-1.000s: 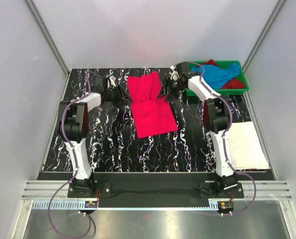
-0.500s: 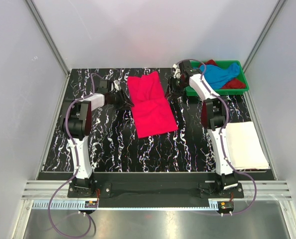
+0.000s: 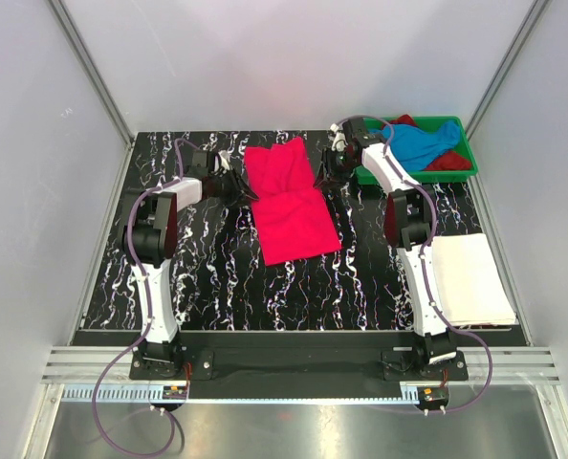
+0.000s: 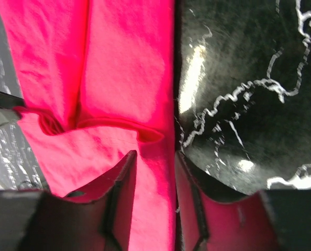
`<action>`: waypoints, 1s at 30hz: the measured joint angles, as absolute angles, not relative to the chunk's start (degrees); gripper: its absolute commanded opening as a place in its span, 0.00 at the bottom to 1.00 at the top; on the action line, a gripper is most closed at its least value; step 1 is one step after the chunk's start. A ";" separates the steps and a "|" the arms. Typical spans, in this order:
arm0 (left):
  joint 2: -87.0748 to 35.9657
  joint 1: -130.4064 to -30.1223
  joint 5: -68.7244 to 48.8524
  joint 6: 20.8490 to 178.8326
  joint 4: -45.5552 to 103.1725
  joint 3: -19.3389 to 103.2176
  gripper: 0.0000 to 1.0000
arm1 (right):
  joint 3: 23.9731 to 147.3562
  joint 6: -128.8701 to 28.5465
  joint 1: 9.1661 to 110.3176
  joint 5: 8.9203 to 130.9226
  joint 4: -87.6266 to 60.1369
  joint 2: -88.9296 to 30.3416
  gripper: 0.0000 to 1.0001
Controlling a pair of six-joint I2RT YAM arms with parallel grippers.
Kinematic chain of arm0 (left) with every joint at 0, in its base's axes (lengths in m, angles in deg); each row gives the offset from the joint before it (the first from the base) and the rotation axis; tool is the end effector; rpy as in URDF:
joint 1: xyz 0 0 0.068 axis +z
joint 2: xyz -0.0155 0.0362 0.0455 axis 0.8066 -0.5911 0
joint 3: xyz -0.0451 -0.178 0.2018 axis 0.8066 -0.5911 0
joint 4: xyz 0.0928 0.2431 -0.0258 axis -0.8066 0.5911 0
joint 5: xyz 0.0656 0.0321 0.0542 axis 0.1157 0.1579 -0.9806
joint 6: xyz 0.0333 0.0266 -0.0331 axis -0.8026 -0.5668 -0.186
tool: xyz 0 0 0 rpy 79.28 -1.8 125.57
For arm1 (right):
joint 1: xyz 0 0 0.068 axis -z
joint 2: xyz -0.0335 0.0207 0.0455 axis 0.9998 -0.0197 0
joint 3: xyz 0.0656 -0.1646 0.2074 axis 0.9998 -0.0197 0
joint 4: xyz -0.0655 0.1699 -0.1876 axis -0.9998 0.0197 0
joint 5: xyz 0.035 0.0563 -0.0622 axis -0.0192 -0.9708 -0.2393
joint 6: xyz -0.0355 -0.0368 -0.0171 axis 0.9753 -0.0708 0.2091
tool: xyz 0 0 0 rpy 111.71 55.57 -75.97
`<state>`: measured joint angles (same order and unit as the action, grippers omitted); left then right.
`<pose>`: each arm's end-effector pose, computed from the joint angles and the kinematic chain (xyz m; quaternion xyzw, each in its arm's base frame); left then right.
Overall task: Fold and stack the t-shirts
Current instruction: Fold the tshirt
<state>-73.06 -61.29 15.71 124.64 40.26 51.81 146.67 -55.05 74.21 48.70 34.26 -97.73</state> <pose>0.4478 -0.0792 0.1405 -0.1280 0.8958 -0.3760 0.1993 0.5276 0.1558 0.1588 -0.0856 0.9367 0.2896 0.1772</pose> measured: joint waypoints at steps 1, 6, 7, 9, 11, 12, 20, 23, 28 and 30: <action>-73.13 -61.29 15.80 124.84 40.23 51.81 0.30 | 146.91 -55.34 74.21 48.20 33.91 -98.01 0.38; -73.98 -61.27 16.00 126.06 39.78 51.94 0.08 | 147.81 -56.23 74.21 47.89 33.32 -99.10 0.17; -74.22 -61.27 16.11 126.13 39.73 52.05 0.03 | 147.96 -56.45 74.24 47.91 33.38 -99.28 0.13; -74.63 -61.27 16.22 126.41 39.64 52.23 0.00 | 148.44 -56.84 74.26 48.00 33.47 -99.50 0.01; -74.85 -61.27 16.26 126.50 39.40 52.27 0.00 | 148.79 -57.17 74.34 48.29 33.52 -99.58 0.00; -74.85 -61.27 16.24 126.52 39.40 52.27 0.00 | 148.88 -57.30 74.43 48.63 33.52 -99.58 0.00; -75.84 -61.32 16.09 126.65 39.40 54.65 0.00 | 147.87 -57.98 76.03 50.01 33.06 -99.61 0.00; -76.65 -61.34 15.98 126.70 39.49 55.68 0.00 | 147.92 -57.98 76.36 50.01 32.97 -99.71 0.00; -78.50 -61.34 15.78 126.15 41.17 57.69 0.24 | 148.20 -58.09 76.44 50.01 32.95 -100.37 0.17; -78.98 -61.32 15.41 125.41 42.62 58.96 0.33 | 149.38 -58.00 76.44 50.10 33.25 -100.89 0.25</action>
<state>-78.98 -61.32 15.41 125.41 42.62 58.96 149.38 -58.00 76.44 50.10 33.25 -100.89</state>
